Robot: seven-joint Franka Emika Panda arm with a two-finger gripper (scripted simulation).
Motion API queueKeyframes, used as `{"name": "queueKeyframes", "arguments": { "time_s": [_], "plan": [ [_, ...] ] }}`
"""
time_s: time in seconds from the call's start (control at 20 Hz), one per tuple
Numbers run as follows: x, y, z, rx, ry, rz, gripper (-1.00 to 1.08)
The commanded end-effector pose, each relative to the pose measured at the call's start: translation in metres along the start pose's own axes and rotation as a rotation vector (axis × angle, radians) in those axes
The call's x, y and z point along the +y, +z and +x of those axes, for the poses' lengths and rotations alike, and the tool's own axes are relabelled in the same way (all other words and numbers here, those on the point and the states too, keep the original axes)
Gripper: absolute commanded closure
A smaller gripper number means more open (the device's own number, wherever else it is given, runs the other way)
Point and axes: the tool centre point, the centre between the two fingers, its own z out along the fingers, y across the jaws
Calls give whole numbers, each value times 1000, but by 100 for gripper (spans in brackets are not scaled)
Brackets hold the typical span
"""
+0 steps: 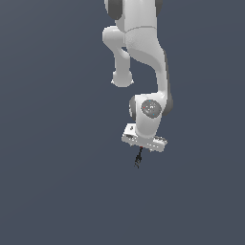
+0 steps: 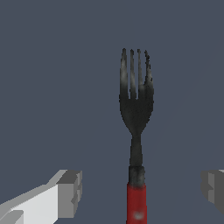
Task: Pick up the object and move it to a goal position.
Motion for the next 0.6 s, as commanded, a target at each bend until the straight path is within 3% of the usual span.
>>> {"name": "queueKeyframes", "arguments": {
  "time_s": [0.0,0.3,0.35,0.55],
  "plan": [
    [0,12,0,0,1,0,-92],
    [-1,21,1,0,1,0,-92],
    [-1,21,1,0,1,0,108],
    [-1,21,1,0,1,0,108]
  ]
}}
